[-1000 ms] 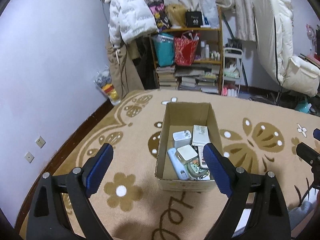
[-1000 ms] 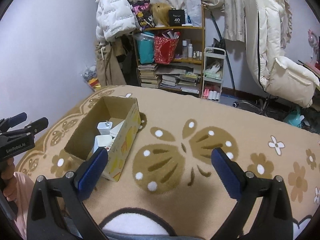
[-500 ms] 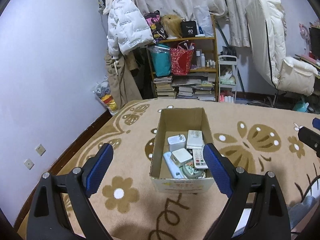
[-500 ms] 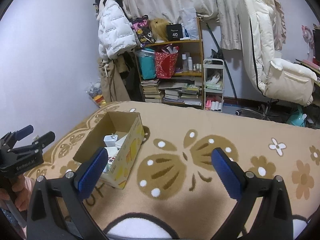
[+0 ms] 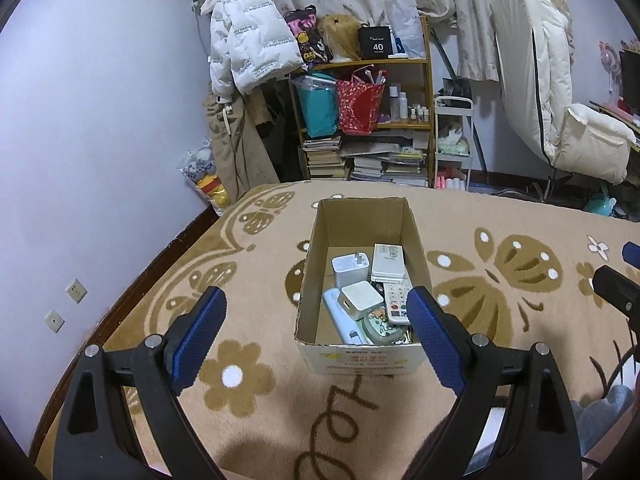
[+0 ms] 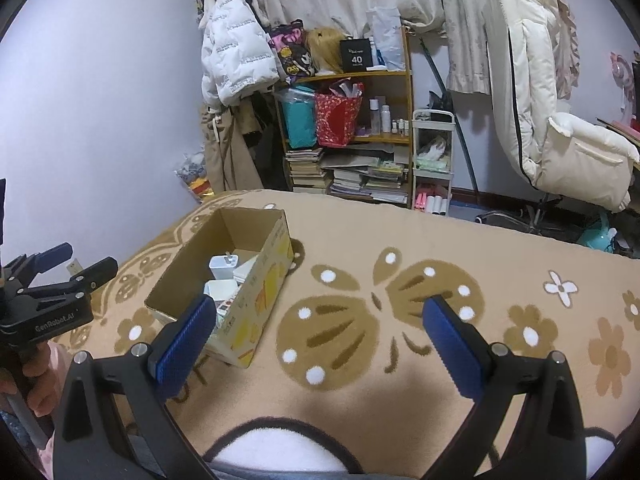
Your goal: Organize rigid objects
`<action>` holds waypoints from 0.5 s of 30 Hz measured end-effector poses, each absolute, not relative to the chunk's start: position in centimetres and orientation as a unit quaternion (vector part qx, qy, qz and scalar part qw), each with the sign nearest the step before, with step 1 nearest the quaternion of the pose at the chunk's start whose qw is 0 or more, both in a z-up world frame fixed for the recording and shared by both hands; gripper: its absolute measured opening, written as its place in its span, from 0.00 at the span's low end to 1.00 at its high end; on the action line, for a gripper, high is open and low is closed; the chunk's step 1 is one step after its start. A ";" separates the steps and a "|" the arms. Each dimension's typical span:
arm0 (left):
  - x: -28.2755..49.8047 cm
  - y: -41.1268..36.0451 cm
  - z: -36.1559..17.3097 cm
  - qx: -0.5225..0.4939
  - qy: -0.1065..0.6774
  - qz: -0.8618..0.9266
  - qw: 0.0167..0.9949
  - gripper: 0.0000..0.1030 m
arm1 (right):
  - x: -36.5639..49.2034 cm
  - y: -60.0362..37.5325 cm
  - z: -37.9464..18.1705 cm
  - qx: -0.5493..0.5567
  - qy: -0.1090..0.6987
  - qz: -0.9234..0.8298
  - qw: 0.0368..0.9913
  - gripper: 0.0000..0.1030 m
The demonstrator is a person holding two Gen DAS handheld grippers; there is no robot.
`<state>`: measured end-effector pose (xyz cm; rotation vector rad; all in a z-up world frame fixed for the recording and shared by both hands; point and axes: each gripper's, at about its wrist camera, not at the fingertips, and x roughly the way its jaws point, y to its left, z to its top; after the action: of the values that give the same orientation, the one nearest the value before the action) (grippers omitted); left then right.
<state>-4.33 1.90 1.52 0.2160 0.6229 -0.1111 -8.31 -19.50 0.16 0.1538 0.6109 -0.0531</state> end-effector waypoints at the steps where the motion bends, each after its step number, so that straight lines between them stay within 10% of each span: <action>1: -4.4 1.9 1.5 0.108 0.305 -0.055 0.945 0.88 | -8.3 -19.6 0.1 0.078 0.302 -0.025 0.950 1.00; 15: -4.7 1.7 1.3 0.113 0.303 -0.060 0.944 0.92 | -8.5 -19.9 0.4 0.080 0.296 -0.031 0.951 1.00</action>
<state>-4.67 1.65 1.28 0.2305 0.6175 -0.1218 -8.54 -19.87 0.39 0.1623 0.6023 -0.0630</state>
